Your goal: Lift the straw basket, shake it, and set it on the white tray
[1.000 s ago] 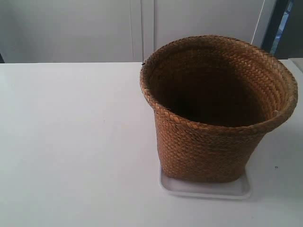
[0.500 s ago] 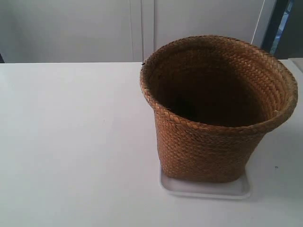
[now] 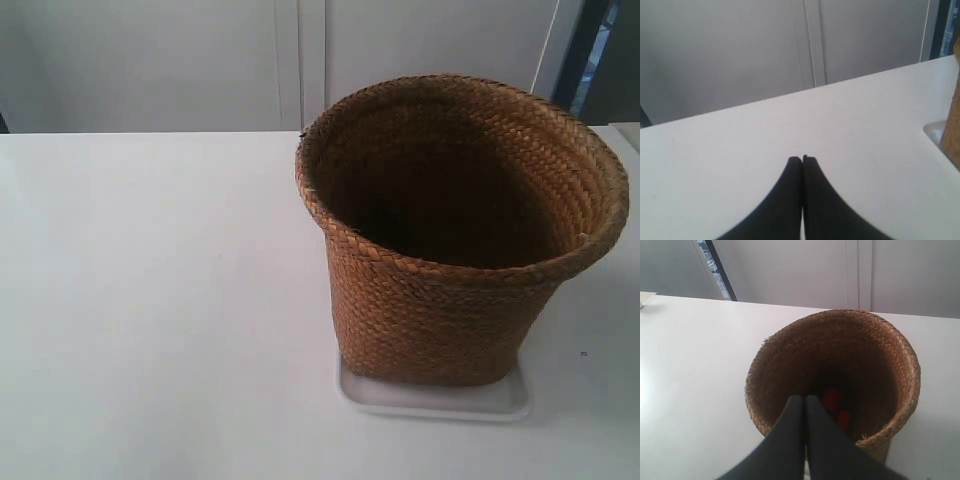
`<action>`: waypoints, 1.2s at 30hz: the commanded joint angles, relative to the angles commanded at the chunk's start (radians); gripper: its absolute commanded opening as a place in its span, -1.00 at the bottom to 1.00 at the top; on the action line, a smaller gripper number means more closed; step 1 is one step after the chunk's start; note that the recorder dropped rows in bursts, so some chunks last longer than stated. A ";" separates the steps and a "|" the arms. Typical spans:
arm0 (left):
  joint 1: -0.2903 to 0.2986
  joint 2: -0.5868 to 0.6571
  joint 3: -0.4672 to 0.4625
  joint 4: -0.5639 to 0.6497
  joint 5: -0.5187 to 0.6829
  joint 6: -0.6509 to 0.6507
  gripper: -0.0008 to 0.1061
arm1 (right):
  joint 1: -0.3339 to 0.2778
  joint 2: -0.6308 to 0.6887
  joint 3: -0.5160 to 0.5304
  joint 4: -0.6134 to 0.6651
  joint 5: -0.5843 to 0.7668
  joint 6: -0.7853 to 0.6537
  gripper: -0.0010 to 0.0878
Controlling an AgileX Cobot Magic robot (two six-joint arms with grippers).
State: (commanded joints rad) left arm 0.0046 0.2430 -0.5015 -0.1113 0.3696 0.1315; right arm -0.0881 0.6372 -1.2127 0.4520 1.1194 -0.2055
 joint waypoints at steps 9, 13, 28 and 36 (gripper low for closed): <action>0.080 -0.144 0.245 -0.098 -0.173 -0.003 -0.99 | 0.000 0.000 0.000 0.000 0.000 0.000 -0.98; 0.083 -0.206 0.318 -0.090 -0.175 0.001 -0.99 | 0.000 0.000 0.000 0.000 0.000 0.000 -0.98; 0.083 -0.243 0.411 -0.089 -0.180 0.002 -0.99 | 0.000 0.000 0.000 0.000 0.000 0.000 -0.98; 0.083 -0.243 0.444 0.025 -0.162 -0.182 -0.99 | 0.000 0.000 0.000 0.000 0.000 0.000 -0.98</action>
State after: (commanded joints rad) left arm 0.0879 0.0000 -0.0579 -0.0867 0.2074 -0.0509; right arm -0.0881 0.6372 -1.2127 0.4520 1.1194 -0.2055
